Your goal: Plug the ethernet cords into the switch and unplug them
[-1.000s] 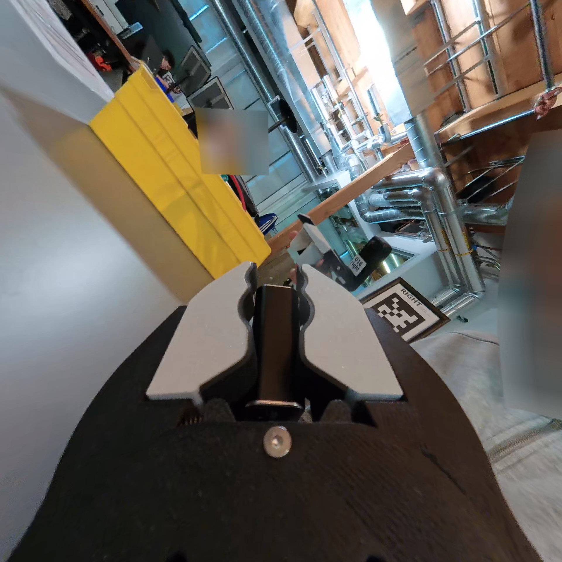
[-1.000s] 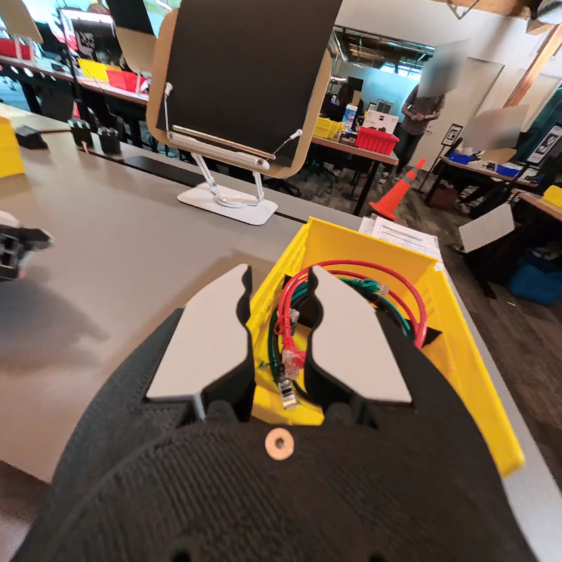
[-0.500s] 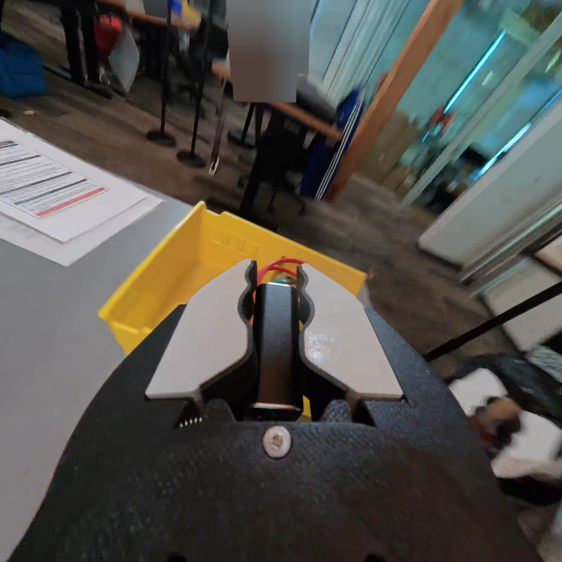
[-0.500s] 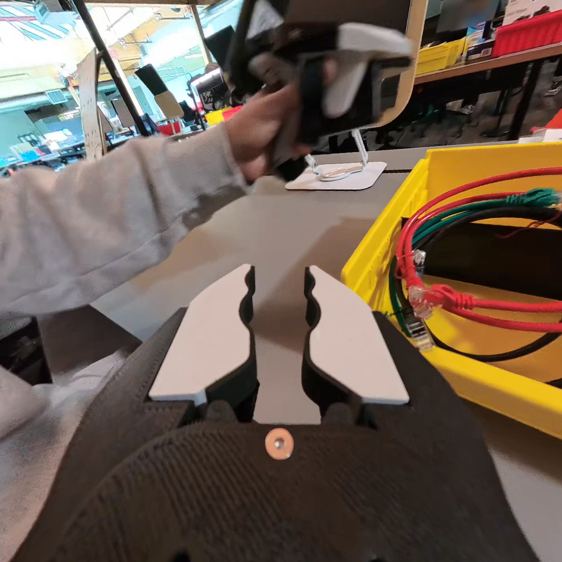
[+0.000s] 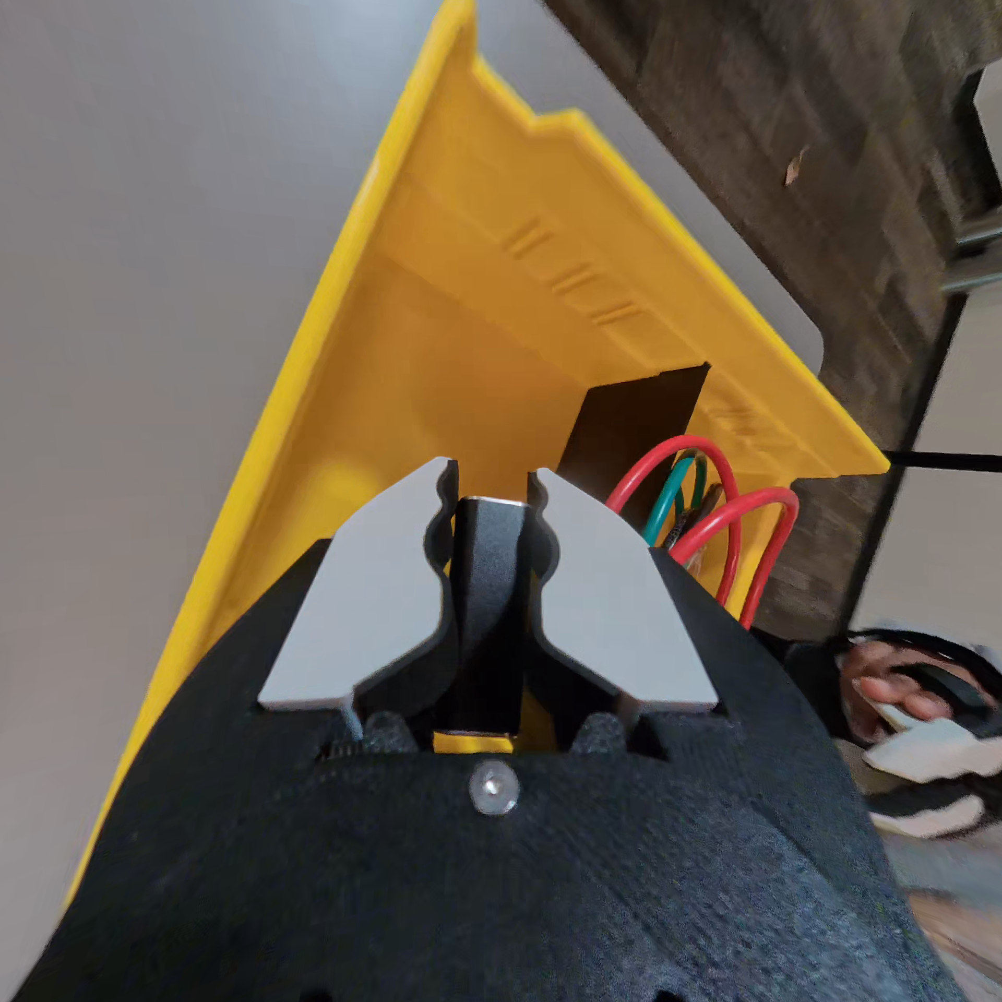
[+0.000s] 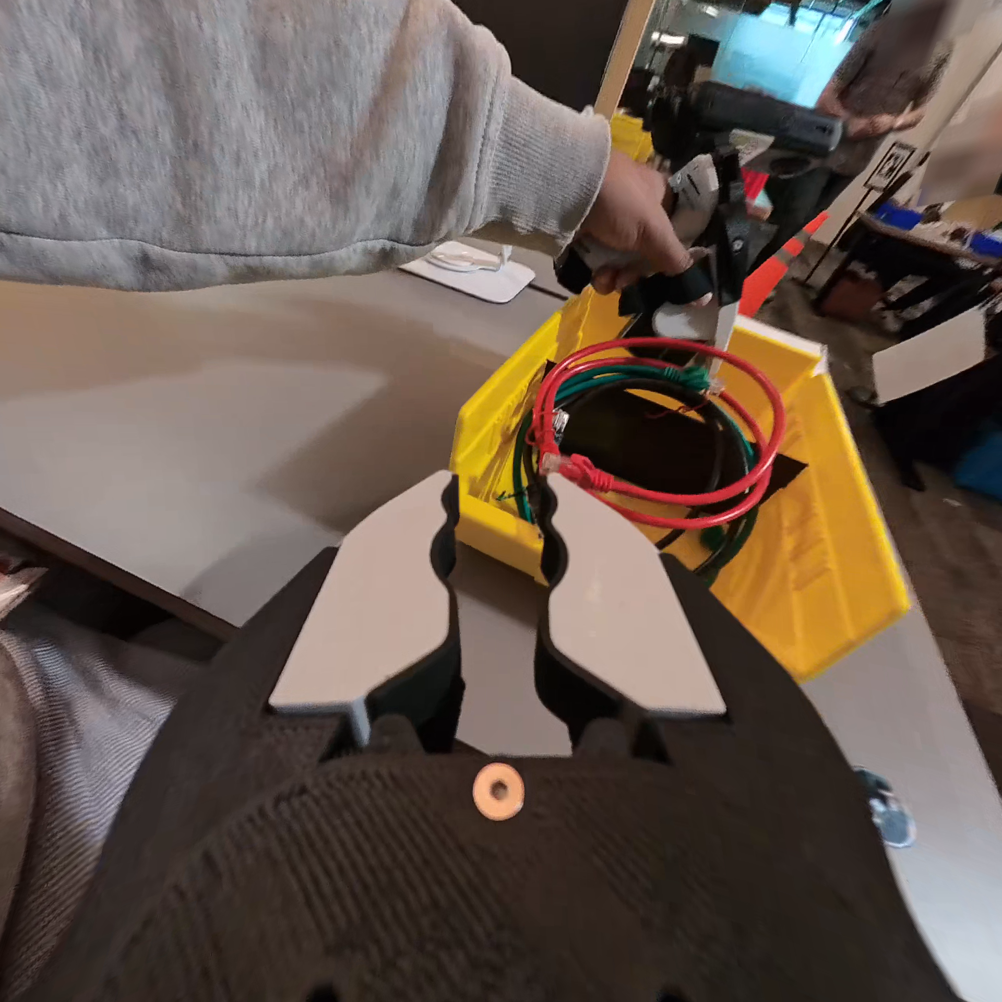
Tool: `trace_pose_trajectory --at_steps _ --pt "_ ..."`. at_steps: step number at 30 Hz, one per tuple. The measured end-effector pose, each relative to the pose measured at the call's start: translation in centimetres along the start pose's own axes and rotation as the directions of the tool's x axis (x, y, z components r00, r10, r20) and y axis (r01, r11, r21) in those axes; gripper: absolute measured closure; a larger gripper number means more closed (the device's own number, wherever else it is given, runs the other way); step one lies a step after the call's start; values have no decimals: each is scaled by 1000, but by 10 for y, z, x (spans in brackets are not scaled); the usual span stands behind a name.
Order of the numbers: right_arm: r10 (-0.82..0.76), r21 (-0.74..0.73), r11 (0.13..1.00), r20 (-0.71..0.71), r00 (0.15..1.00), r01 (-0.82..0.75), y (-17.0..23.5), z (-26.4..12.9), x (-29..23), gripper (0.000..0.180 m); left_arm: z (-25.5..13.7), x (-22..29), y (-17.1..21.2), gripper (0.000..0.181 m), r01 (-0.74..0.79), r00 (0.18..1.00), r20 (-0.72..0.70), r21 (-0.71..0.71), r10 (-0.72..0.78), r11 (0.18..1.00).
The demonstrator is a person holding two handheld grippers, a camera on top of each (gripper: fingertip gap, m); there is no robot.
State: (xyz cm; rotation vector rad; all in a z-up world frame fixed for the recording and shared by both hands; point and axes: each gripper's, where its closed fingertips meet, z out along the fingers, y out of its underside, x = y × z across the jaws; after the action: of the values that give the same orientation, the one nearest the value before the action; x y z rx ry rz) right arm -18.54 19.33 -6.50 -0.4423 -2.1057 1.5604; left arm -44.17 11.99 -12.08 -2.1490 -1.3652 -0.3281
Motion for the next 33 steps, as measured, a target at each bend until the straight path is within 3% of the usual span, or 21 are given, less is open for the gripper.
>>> trace_pose_trajectory --at_steps 5,6,13,17,22,24,26,28,29,31,33 --pt "229 -59 973 72 971 -225 19 6 9 151 11 -2 7 158 47 998 -50 -40 -49 998" --pt "250 -64 967 75 965 -246 20 5 10 151 7 0 3 172 37 997 -66 -9 -38 999" --pt "219 -73 974 56 974 -214 22 6 11 150 -34 22 -10 171 -16 993 -112 197 39 980" --pt "177 -75 982 36 984 -174 23 7 10 151 -91 59 15 172 -123 970 -137 437 201 891" --pt "147 -51 988 -5 989 -147 24 9 15 150 -141 80 126 171 -261 952 22 582 306 770" --pt "140 -25 990 -41 989 -141 23 9 21 148 -150 70 182 170 -292 953 116 610 281 736" --pt "144 0 989 -87 986 -145 24 8 32 143 -164 61 244 167 -424 905 272 631 327 649" --pt "193 21 981 -147 970 -192 31 6 50 137 -189 29 309 167 -534 820 547 631 165 562" --pt "246 36 969 -187 951 -244 35 4 63 133 -201 22 341 168 -542 798 599 666 66 512" --pt "367 107 930 -242 898 -352 38 -3 90 123 -225 14 397 159 -530 779 613 757 -133 383" --pt "485 197 874 -268 833 -445 39 -11 114 118 -262 15 415 140 -484 807 528 848 -265 216"
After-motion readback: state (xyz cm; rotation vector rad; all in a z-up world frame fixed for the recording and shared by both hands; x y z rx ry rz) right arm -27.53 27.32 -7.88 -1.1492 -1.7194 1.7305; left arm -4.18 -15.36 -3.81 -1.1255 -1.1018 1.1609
